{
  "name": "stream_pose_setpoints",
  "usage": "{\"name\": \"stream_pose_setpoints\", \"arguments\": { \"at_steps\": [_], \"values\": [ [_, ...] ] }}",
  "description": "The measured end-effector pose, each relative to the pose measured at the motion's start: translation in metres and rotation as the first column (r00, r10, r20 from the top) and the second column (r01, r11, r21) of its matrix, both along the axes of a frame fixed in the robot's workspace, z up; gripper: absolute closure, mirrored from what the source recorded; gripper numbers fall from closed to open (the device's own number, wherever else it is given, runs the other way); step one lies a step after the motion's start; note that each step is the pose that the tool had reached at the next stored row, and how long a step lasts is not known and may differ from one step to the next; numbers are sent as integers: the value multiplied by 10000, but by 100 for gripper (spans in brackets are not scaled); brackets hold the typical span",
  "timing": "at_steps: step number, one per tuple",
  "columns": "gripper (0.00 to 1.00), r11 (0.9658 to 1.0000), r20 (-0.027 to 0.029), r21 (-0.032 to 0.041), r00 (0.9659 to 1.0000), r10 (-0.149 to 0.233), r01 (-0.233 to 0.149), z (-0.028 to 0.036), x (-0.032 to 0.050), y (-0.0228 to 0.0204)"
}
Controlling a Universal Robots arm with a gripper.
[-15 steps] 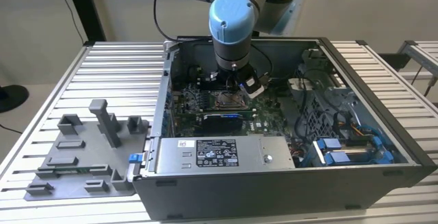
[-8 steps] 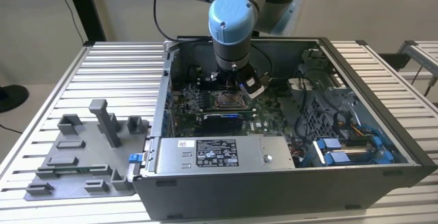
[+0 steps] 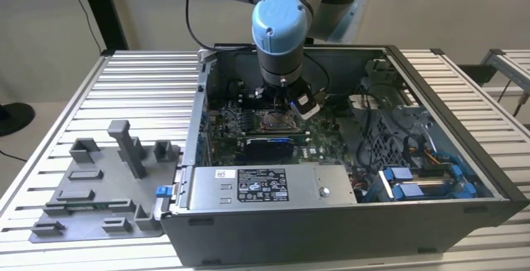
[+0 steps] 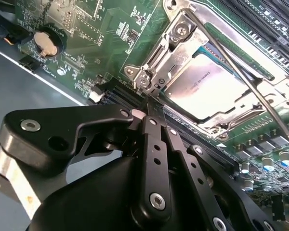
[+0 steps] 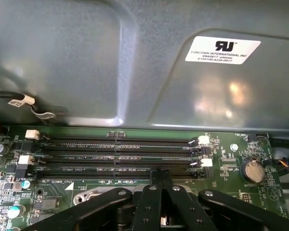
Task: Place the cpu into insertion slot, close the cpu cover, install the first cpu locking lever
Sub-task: 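Install the first cpu locking lever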
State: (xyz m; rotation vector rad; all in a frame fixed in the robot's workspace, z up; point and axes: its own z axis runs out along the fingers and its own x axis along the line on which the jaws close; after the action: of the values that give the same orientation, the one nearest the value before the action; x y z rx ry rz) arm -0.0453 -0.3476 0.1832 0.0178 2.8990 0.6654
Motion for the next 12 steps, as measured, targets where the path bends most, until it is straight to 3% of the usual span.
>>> {"name": "stream_pose_setpoints", "arguments": {
  "at_steps": [4, 10, 12],
  "values": [
    [100, 10000, 79, 19, 10000, 0, 0, -15, 0, 0],
    [100, 9999, 187, 102, 9998, -2, 0, -19, 8, 1],
    [100, 9999, 197, 116, 9998, -2, -1, -18, 9, 2]
  ]
}}
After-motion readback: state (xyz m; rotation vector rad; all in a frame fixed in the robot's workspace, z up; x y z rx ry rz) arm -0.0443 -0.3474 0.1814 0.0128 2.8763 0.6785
